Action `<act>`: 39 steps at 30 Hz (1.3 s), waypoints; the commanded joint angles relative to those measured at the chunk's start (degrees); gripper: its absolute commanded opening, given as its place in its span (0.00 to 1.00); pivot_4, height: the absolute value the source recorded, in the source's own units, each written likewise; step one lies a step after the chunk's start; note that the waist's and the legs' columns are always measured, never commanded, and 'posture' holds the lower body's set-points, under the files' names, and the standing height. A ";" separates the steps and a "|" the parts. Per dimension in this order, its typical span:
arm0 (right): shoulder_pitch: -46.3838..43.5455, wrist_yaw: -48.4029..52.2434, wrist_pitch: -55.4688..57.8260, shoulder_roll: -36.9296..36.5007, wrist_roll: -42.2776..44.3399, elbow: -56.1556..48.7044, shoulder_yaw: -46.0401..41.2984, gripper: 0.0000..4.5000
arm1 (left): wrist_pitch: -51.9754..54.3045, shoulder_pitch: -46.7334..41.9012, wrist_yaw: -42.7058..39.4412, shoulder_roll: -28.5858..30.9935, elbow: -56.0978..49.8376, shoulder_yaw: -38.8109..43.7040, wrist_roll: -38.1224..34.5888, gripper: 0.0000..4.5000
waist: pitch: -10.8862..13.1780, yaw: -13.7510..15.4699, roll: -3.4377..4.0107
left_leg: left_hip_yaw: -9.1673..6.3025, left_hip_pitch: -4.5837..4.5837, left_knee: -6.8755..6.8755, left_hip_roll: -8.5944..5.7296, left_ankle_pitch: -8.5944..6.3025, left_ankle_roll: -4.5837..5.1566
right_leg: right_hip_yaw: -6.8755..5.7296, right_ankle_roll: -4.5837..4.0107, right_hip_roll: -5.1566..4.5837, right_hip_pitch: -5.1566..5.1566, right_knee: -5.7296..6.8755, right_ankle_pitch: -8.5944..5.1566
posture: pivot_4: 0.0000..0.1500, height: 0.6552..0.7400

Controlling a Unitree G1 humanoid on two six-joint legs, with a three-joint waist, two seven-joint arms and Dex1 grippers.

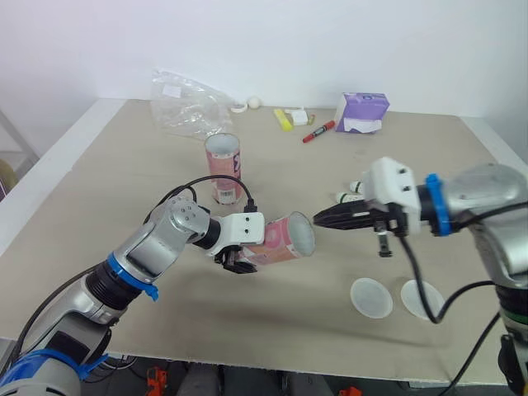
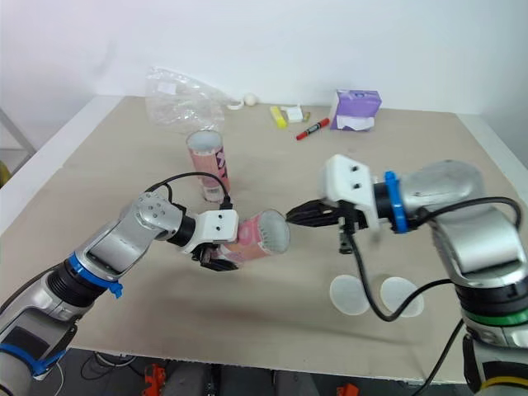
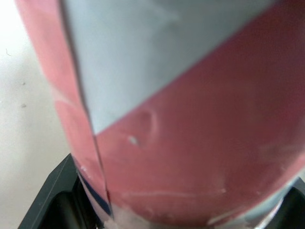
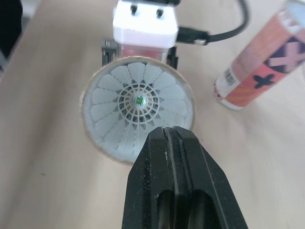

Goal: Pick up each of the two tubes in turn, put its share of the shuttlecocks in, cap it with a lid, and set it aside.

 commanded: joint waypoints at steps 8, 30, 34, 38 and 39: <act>12.37 -4.87 5.55 -5.35 6.30 -5.81 -13.43 0.02 | -16.53 8.00 3.25 -12.95 9.25 9.22 -10.00 0.71 | 0.06 0.75 -0.04 | 0.08 -0.48 -0.07 0.08 0.03 -0.08 | -0.24 0.12 -0.15 -0.21 -0.09 -0.15 | 1.00 1.00; 32.90 -3.55 2.21 -17.99 -1.86 -3.66 -10.79 0.58 | -47.13 14.24 1.34 -24.88 32.27 9.75 -10.71 0.71 | 0.01 0.78 0.01 | 0.02 -0.94 0.05 0.07 0.05 -0.11 | -0.33 0.18 -0.09 -0.55 -0.06 -0.08 | 1.00 1.00; 32.42 -4.40 2.07 -18.00 -2.86 -3.22 -9.01 0.97 | -48.20 14.20 1.35 -25.45 33.11 9.95 -10.87 0.71 | -0.01 0.77 0.04 | 0.01 -0.93 0.11 0.06 0.06 -0.11 | -0.33 0.17 -0.09 -0.52 -0.05 -0.08 | 1.00 1.00; 30.37 -8.39 5.93 -16.17 -3.42 -2.59 -4.99 0.99 | -50.23 13.94 1.59 -25.35 33.80 9.98 -10.02 0.71 | -0.02 0.77 0.03 | 0.01 -0.91 0.17 0.05 0.06 -0.11 | -0.33 0.18 -0.09 -0.47 -0.05 -0.07 | 1.00 1.00; 30.37 -8.75 5.93 -16.28 -4.12 -2.37 -4.02 0.99 | -50.67 13.93 1.75 -25.36 33.95 10.03 -9.88 0.71 | -0.03 0.79 0.04 | 0.00 -0.88 0.18 0.07 0.06 -0.11 | -0.33 0.19 -0.07 -0.44 -0.05 -0.06 | 1.00 1.00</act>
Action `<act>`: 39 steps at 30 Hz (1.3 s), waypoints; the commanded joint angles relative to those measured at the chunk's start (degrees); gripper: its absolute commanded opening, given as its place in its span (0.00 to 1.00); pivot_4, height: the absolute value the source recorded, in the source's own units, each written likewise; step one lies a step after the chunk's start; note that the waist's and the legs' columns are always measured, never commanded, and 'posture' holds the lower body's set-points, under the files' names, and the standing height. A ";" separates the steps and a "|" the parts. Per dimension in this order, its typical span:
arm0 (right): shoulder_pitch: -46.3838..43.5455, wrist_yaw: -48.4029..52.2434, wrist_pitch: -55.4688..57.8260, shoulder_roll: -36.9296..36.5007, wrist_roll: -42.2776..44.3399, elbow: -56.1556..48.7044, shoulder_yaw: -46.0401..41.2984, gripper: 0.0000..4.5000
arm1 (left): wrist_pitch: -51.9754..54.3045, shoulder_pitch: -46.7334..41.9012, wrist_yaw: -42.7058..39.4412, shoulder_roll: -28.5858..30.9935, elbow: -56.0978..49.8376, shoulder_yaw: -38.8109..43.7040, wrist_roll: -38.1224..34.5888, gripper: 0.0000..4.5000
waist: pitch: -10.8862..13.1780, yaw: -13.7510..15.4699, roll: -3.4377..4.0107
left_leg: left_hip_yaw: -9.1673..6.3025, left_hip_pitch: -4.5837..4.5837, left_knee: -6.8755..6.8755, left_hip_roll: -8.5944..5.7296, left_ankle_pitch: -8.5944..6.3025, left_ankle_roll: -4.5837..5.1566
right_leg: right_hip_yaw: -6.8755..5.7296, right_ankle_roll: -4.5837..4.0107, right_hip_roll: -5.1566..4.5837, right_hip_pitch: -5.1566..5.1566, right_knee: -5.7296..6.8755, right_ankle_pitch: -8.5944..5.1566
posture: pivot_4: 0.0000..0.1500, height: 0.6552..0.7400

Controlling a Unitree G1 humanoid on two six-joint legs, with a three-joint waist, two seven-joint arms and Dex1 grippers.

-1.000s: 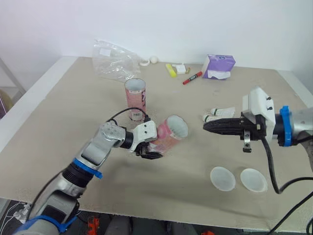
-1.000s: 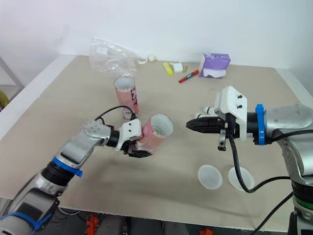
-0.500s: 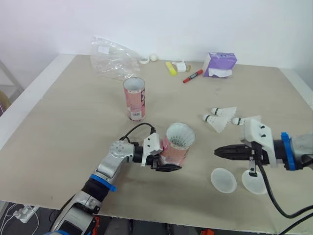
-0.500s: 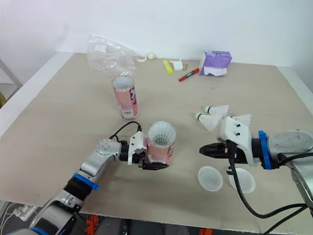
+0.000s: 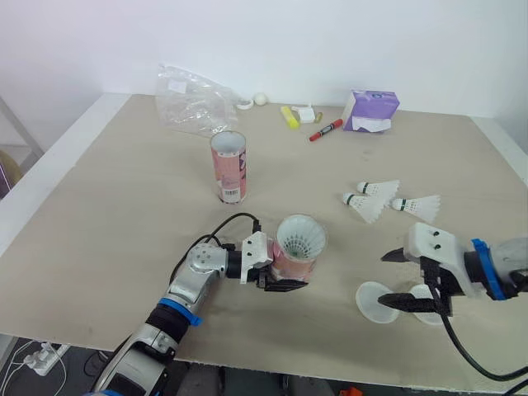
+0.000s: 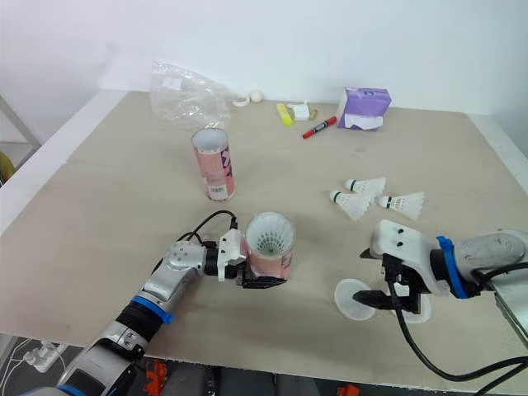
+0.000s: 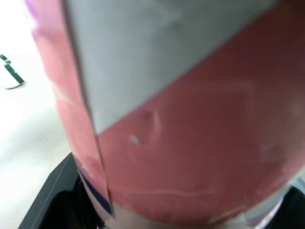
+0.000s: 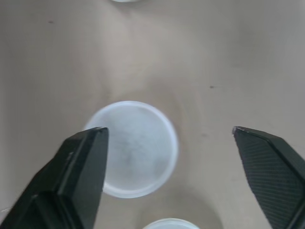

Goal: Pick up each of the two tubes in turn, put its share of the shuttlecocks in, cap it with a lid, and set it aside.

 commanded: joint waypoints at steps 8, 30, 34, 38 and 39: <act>-1.12 -5.15 4.06 0.57 -2.86 0.31 6.60 0.99 | -2.89 0.00 1.06 -0.11 2.88 -0.12 2.15 0.71 | -0.01 0.06 0.04 | -0.02 0.12 0.07 -0.02 0.00 0.00 | 0.00 -0.02 -0.01 0.17 0.00 -0.02 | 1.00 1.00; -8.93 -3.77 -3.32 -0.07 -2.27 -2.74 3.73 0.02 | 1.47 -0.77 1.19 -0.55 3.59 1.34 1.23 0.71 | -0.02 -0.03 0.13 | 0.02 0.46 0.09 0.00 0.00 0.00 | 0.00 -0.02 -0.02 0.44 0.00 -0.01 | 1.00 1.00; -21.25 2.86 -8.30 -1.36 3.95 -1.57 -0.47 0.02 | 2.29 -1.12 1.13 -0.72 4.22 1.74 1.15 0.71 | -0.01 -0.04 0.16 | 0.04 0.53 0.09 0.03 0.00 0.00 | -0.02 -0.01 -0.01 0.47 0.00 0.01 | 1.00 1.00; -39.18 3.65 -6.61 2.42 9.25 -1.24 3.75 0.02 | 2.99 -1.70 0.71 -0.59 5.25 1.42 1.81 0.71 | 0.00 -0.19 0.23 | 0.08 0.58 0.00 0.08 0.00 0.00 | -0.08 -0.12 -0.02 0.46 0.00 -0.03 | 1.00 1.00; -42.49 3.44 -5.86 3.64 9.80 -1.11 5.21 0.02 | 3.05 -1.90 0.63 -0.52 5.49 1.26 2.08 0.71 | 0.00 -0.37 0.28 | 0.08 0.59 -0.03 0.08 0.00 0.00 | -0.08 -0.12 -0.02 0.45 0.00 -0.02 | 1.00 1.00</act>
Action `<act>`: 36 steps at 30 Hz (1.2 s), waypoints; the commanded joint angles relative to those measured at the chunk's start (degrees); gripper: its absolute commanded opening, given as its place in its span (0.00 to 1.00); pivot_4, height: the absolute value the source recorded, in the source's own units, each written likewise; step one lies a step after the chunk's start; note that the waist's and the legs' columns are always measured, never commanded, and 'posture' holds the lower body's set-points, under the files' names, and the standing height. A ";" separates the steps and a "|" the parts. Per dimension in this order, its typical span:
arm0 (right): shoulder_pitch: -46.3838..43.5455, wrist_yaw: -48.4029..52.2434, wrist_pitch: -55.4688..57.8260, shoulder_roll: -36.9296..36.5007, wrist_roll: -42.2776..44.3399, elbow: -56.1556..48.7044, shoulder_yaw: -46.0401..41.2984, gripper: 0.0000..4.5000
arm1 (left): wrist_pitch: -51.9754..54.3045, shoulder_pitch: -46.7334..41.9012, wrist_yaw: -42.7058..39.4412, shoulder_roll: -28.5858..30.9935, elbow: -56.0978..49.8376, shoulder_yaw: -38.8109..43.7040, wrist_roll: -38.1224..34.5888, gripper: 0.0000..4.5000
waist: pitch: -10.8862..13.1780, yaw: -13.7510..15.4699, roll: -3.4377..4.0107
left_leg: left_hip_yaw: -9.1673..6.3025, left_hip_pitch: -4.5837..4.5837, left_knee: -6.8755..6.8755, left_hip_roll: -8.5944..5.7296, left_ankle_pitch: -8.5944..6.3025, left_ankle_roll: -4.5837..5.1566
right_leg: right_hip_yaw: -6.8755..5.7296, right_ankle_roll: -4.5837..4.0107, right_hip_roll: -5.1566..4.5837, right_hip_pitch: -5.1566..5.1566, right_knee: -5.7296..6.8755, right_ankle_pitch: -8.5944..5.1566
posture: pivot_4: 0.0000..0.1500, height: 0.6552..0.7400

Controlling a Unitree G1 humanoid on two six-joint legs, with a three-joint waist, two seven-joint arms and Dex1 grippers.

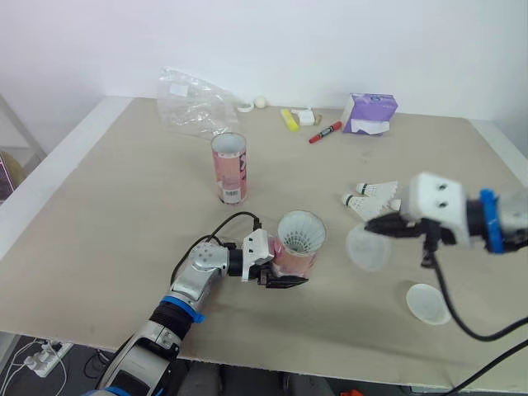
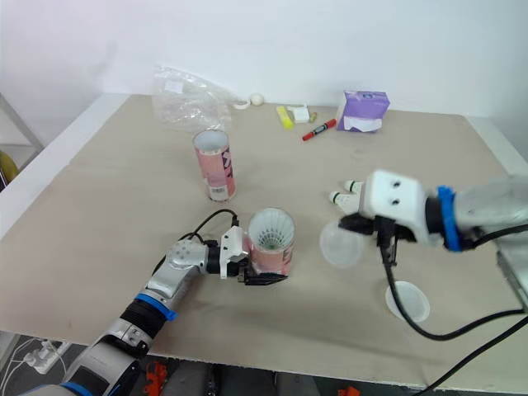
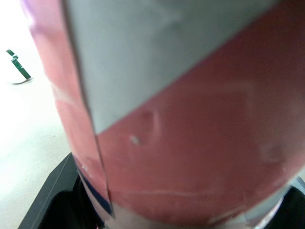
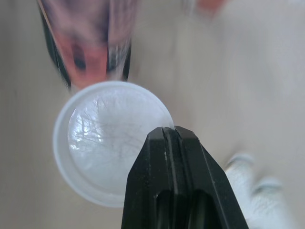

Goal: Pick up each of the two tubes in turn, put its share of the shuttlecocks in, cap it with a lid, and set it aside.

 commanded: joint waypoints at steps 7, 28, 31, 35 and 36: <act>-17.33 -0.86 2.37 10.42 0.60 -1.18 12.34 0.02 | 2.49 -1.29 1.01 -0.03 3.54 -1.20 2.42 0.71 | -0.03 0.03 -0.11 | -0.07 0.00 -0.17 0.02 0.00 0.00 | -0.08 -0.16 -0.02 -0.03 0.00 -0.06 | 1.00 1.00; -15.60 4.53 -10.19 13.43 -12.49 4.87 18.84 0.02 | 5.81 0.86 1.80 0.68 -0.55 -1.89 2.30 0.71 | -0.03 -0.01 -0.10 | -0.04 0.03 -0.25 0.04 0.00 0.00 | -0.09 -0.20 0.00 -0.06 0.00 -0.10 | 1.00 1.00; -15.73 5.07 -10.34 13.79 -12.82 4.94 19.16 0.02 | 6.01 0.95 1.90 0.77 -0.77 -1.90 2.33 0.71 | -0.03 -0.01 -0.10 | -0.04 0.03 -0.27 0.04 -0.01 0.00 | -0.09 -0.22 0.00 -0.06 0.00 -0.12 | 1.00 1.00; -15.61 5.48 -10.44 14.51 -13.61 4.98 19.72 0.02 | 6.03 0.91 2.06 0.81 -0.74 -1.86 2.35 0.71 | -0.03 -0.01 -0.10 | -0.04 0.04 -0.27 0.04 -0.01 -0.01 | -0.09 -0.22 0.00 -0.06 0.00 -0.12 | 1.00 1.00; -15.47 5.58 -10.41 14.70 -13.79 4.92 19.84 0.02 | 6.02 0.89 2.13 0.80 -0.68 -1.84 2.36 0.71 | -0.03 -0.01 -0.10 | -0.04 0.03 -0.27 0.04 -0.01 -0.01 | -0.09 -0.22 0.00 -0.06 0.00 -0.12 | 1.00 1.00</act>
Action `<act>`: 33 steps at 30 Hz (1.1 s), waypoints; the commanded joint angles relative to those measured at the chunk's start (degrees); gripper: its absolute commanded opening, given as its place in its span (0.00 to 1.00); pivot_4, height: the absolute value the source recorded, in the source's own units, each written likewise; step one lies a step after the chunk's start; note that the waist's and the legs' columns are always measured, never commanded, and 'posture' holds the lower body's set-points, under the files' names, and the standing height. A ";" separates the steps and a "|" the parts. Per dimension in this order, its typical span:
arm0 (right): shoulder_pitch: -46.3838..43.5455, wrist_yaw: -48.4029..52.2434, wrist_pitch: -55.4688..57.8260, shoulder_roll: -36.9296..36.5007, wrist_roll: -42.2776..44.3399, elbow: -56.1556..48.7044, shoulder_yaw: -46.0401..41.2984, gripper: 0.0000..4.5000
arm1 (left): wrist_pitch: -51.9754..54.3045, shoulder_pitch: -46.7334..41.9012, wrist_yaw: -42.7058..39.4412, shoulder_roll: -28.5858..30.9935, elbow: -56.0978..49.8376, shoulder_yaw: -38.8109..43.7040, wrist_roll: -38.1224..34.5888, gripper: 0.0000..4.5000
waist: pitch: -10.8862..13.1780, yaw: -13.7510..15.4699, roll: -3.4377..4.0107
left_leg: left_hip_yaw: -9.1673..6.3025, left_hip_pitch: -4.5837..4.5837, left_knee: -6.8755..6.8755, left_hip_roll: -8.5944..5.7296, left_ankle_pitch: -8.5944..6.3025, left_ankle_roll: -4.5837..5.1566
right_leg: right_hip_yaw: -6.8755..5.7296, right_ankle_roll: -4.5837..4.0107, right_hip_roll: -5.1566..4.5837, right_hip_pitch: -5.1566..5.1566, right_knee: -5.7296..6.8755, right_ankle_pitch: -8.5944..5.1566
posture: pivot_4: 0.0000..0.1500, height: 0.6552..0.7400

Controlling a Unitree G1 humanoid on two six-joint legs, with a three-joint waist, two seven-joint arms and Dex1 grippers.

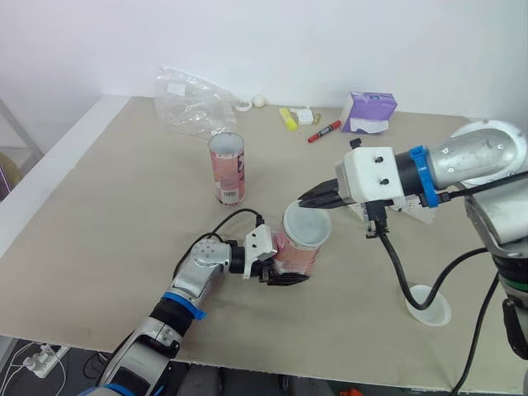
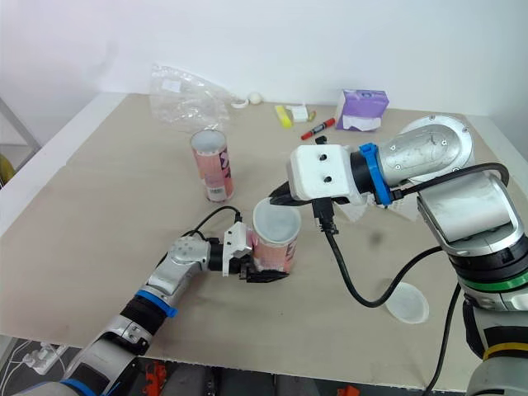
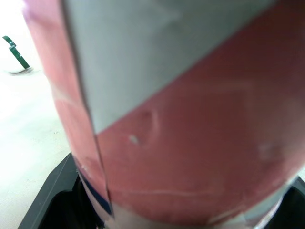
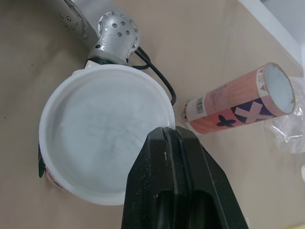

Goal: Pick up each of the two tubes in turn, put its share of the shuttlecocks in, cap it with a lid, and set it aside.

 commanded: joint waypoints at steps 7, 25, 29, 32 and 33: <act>0.77 1.57 -2.11 1.04 -2.83 -0.12 0.96 0.02 | 1.29 1.35 1.20 0.75 1.46 -0.88 2.02 0.71 | 0.00 0.00 0.00 | 0.00 0.00 0.00 0.00 0.00 0.00 | 0.00 0.00 0.00 0.00 0.00 0.00 | 1.00 1.00; 0.98 1.01 -2.59 1.39 -2.72 1.25 -1.30 0.39 | 2.02 1.55 1.62 0.83 1.23 -0.98 1.70 0.71 | 0.00 0.00 0.00 | -0.02 0.04 0.00 -0.01 0.00 0.00 | 0.00 0.00 0.00 0.03 0.00 -0.02 | 1.00 1.00; -0.32 -1.43 4.06 1.97 3.08 1.81 -6.72 0.39 | 2.06 1.37 1.59 0.93 1.29 -0.96 1.76 0.71 | 0.00 0.01 0.00 | -0.02 0.02 0.00 -0.01 0.00 0.00 | 0.00 -0.01 0.00 0.02 0.00 0.00 | 1.00 1.00; -0.15 -2.45 9.89 1.79 8.38 0.93 -10.97 0.39 | 2.10 1.06 1.56 0.96 1.42 -0.83 1.69 0.71 | 0.00 0.02 0.00 | -0.03 0.02 0.00 -0.01 0.00 0.00 | 0.00 -0.01 -0.01 0.03 0.00 -0.01 | 1.00 1.00; 0.25 -2.64 12.02 1.72 10.21 0.19 -11.81 0.39 | 2.11 0.93 1.54 0.95 1.52 -0.75 1.64 0.71 | 0.00 0.02 0.00 | -0.03 0.02 0.00 -0.01 0.00 0.00 | -0.01 -0.01 -0.01 0.03 0.00 -0.01 | 1.00 1.00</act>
